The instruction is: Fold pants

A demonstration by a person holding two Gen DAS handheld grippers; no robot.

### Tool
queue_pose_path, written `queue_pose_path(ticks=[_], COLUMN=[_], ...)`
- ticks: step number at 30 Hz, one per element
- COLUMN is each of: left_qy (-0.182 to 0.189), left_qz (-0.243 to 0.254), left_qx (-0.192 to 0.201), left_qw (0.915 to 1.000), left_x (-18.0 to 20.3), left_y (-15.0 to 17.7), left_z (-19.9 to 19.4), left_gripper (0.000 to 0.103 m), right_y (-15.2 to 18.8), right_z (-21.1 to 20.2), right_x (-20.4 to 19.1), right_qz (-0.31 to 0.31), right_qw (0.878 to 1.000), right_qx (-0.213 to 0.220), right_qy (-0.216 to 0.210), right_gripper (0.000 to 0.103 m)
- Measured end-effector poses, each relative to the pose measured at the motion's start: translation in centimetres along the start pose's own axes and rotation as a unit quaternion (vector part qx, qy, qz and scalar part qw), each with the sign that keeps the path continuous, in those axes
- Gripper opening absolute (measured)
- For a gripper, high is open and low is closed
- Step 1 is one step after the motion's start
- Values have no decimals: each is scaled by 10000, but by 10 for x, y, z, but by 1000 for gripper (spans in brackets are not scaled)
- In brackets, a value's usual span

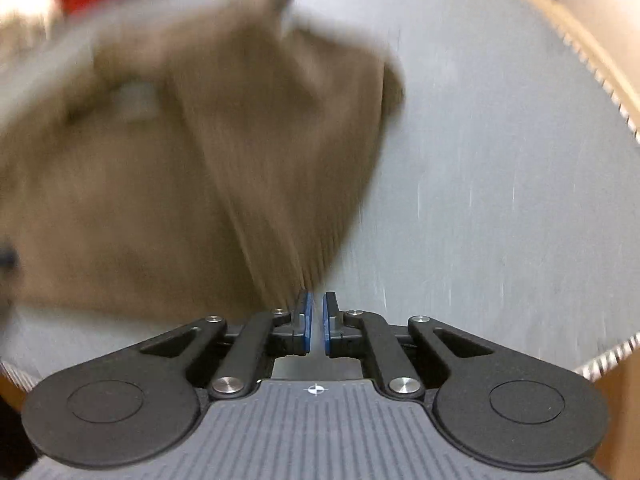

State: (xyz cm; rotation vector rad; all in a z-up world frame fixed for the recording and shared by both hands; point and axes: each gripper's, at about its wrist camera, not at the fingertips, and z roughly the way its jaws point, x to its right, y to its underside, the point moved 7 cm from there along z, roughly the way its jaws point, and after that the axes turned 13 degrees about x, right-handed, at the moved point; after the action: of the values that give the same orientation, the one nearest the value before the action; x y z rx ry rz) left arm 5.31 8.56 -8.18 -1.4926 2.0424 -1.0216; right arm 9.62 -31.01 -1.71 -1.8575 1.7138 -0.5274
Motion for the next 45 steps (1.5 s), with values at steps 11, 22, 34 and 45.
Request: queue_pose_path(ticks=[11,22,34,45], left_qy=[-290,-311,-410,-339], left_qz=[333,296,321,263], left_qx=[173,190,201,145], left_qw=[9989,9989,9984,9990], left_x=[5,5,5,5], left_y=[4,4,4,3], left_z=[3,2,0,2], left_gripper=[40,40,41,41], right_y=[-101,-103,-118,-31], right_z=[87,175,127,25], right_x=[-92,-134,-80,204], right_qz=[-1216,-2033,-1407,1475], right_qw=[9856,9755,9852,9735], right_qx=[888,376,807,566], right_qy=[-766,-757,-557,1652], right_gripper=[39,45,5,3])
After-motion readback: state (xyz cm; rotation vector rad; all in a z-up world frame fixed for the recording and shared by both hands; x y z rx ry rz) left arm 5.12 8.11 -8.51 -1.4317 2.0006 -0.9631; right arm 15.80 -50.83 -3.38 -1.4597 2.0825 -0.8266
